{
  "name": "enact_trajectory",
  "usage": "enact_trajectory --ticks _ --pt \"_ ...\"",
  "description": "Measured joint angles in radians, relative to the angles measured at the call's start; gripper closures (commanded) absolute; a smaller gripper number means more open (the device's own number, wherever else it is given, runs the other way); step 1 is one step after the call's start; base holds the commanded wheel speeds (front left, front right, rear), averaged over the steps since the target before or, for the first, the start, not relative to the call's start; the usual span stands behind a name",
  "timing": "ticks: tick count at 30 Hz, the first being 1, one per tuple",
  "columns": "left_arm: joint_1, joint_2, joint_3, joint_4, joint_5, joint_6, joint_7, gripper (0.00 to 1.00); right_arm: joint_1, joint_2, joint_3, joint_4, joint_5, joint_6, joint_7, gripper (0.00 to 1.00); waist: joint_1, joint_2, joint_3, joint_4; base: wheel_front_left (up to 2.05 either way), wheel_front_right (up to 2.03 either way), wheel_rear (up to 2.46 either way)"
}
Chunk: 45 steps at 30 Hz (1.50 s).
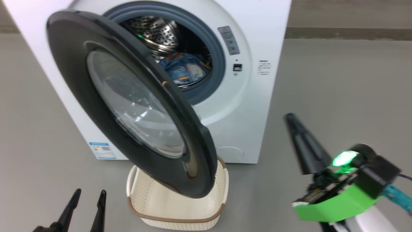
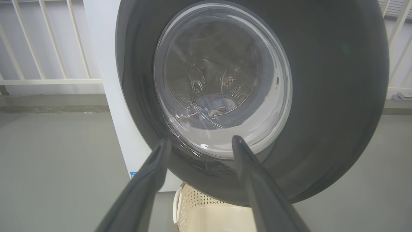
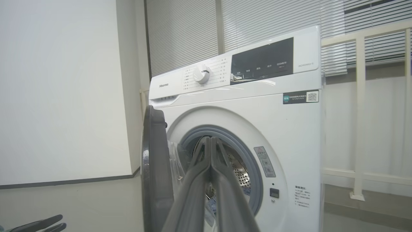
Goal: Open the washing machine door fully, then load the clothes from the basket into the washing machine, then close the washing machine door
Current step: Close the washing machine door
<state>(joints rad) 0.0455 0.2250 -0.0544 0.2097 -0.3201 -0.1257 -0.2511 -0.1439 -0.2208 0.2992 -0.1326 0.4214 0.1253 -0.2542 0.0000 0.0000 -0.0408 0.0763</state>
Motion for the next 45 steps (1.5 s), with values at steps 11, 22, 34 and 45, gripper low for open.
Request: enact_trajectory --ticks 11,22,34,45 --pt "0.000 -0.006 -0.003 0.000 0.006 0.000 0.000 0.00 -0.085 0.029 0.291 -0.001 0.011 0.000 -0.002 1.00 0.0000 0.0000 0.005 0.073 0.00 0.00 0.00" --pt "-0.005 -0.031 -0.014 0.001 0.006 0.000 0.000 0.00 -0.113 0.033 0.451 0.178 0.063 0.000 -0.002 1.00 0.0000 0.0000 0.044 0.121 0.00 0.00 0.00" --pt "-0.061 -0.067 -0.023 0.003 0.006 0.000 0.000 0.00 -0.177 0.039 0.475 0.318 0.065 0.000 -0.002 1.00 0.0001 0.0000 0.119 0.141 0.00 0.00 0.00" --pt "-0.091 -0.070 -0.036 0.004 0.006 0.000 0.000 0.00 -0.182 0.048 0.418 0.343 0.062 0.000 -0.002 1.00 0.0001 0.0000 0.156 0.142 0.00 0.00 0.00"
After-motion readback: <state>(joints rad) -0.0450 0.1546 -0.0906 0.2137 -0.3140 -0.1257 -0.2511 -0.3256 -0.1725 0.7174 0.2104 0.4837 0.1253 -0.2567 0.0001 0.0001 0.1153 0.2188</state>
